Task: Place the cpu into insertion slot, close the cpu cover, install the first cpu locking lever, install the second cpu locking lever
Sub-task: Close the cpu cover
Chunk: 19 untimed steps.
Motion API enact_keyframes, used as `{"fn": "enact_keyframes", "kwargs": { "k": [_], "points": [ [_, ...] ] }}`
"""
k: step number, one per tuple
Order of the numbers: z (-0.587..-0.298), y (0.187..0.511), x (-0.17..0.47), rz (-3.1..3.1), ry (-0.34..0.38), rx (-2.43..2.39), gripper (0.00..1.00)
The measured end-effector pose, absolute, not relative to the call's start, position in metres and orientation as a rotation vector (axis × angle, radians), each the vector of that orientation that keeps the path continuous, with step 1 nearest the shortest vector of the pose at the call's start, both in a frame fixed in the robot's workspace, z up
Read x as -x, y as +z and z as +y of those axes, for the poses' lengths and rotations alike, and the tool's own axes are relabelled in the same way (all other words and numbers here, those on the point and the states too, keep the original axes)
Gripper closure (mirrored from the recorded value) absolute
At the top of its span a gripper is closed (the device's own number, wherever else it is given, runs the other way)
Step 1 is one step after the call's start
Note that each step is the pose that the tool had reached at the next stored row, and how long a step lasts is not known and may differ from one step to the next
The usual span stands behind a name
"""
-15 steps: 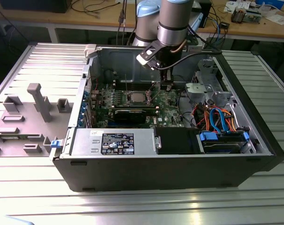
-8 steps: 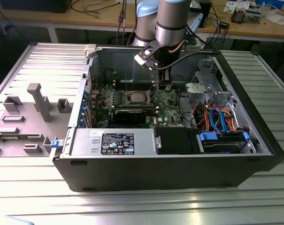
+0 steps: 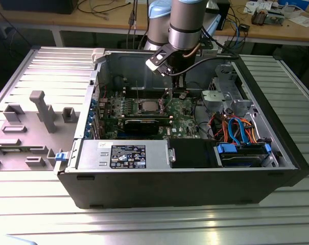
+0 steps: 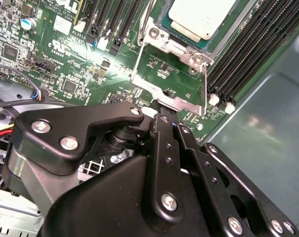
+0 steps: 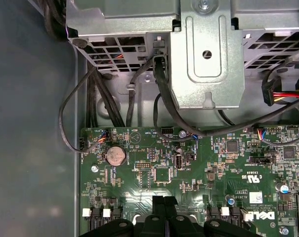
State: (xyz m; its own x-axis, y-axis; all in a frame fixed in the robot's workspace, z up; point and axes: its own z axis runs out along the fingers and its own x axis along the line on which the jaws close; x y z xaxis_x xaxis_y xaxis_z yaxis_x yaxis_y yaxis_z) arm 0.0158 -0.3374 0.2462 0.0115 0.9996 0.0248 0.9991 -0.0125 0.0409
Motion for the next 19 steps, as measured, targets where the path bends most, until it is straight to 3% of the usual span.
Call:
{"fn": "enact_keyframes", "kwargs": {
  "k": [19],
  "points": [
    [-0.3374, 0.2461, -0.0075, 2.199, 0.073, -2.226, 0.89]
  ]
}}
